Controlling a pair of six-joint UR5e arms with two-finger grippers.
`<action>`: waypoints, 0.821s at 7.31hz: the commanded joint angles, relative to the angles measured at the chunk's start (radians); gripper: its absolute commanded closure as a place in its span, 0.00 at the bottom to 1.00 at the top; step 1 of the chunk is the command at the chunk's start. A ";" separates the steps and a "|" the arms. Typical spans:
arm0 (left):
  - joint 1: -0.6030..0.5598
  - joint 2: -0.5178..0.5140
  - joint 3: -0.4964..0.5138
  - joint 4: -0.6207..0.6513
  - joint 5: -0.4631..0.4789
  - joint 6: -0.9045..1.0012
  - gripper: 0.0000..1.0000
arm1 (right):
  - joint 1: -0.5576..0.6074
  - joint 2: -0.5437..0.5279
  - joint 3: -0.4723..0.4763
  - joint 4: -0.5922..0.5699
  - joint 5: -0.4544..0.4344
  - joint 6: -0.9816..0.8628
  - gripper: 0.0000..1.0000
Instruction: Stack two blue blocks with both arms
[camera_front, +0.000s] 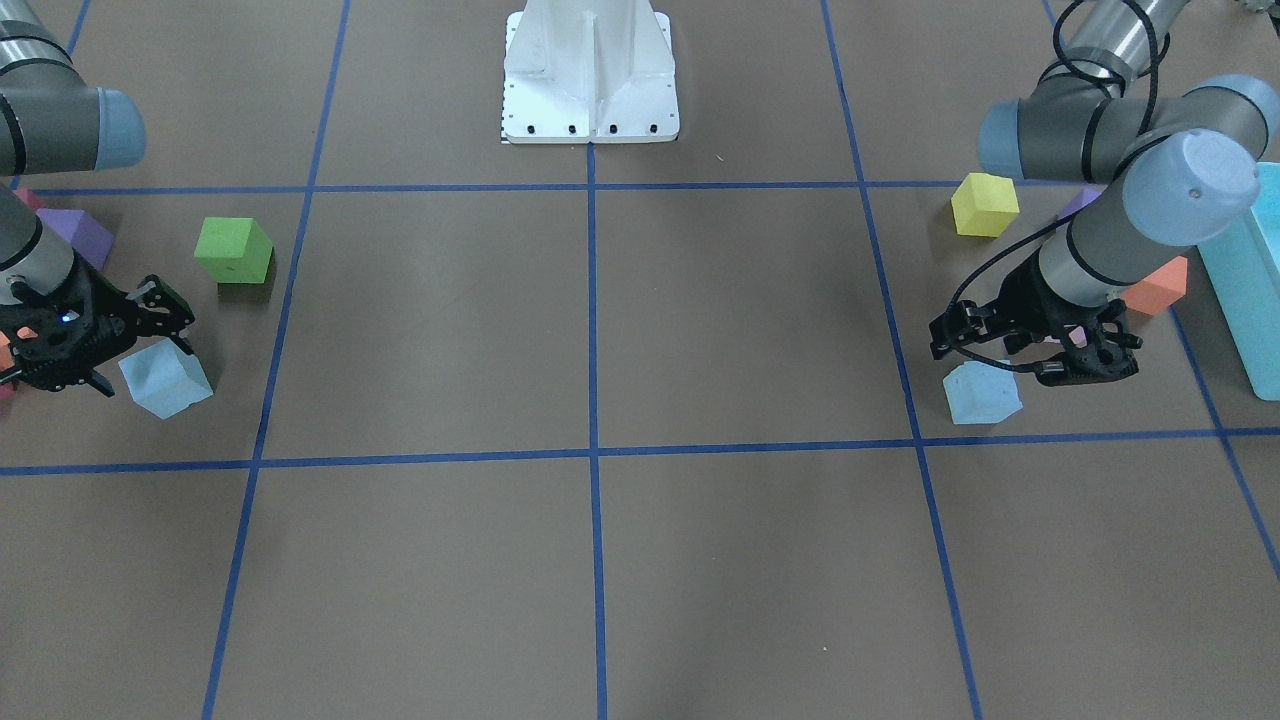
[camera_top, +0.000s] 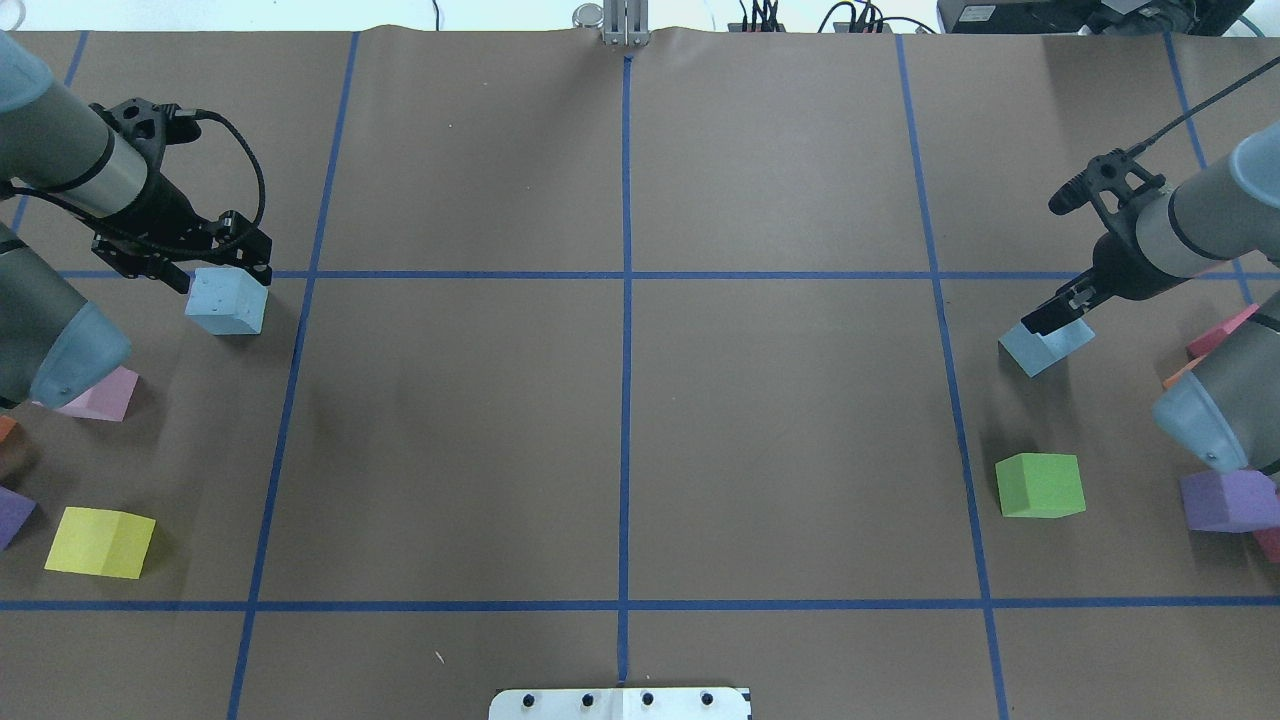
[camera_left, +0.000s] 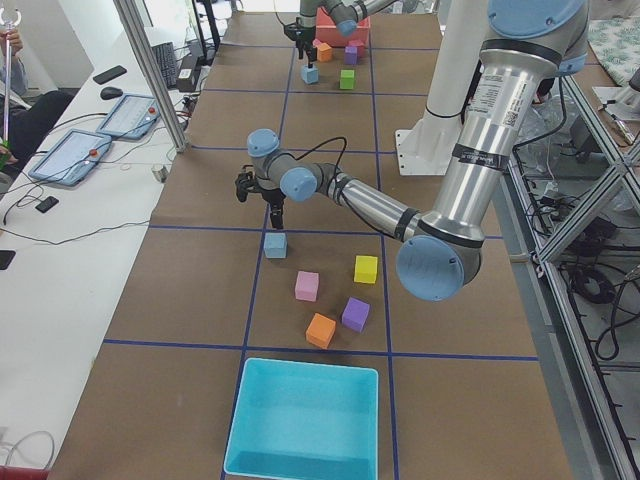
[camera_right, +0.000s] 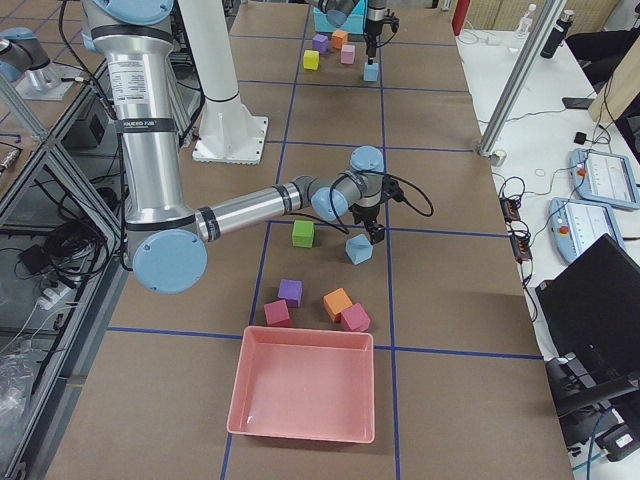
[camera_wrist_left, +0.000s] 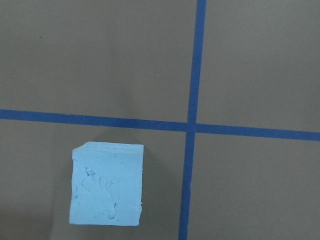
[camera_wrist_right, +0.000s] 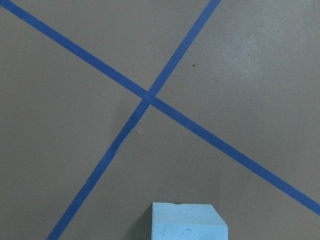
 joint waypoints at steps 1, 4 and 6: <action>-0.004 0.001 0.005 0.000 0.002 0.047 0.00 | -0.003 -0.033 -0.017 0.052 -0.004 0.004 0.08; -0.005 0.009 0.013 -0.002 0.000 0.065 0.00 | -0.012 -0.061 -0.019 0.049 -0.010 0.013 0.10; -0.007 0.009 0.010 -0.002 0.000 0.063 0.00 | -0.043 -0.035 -0.009 0.043 0.000 0.085 0.10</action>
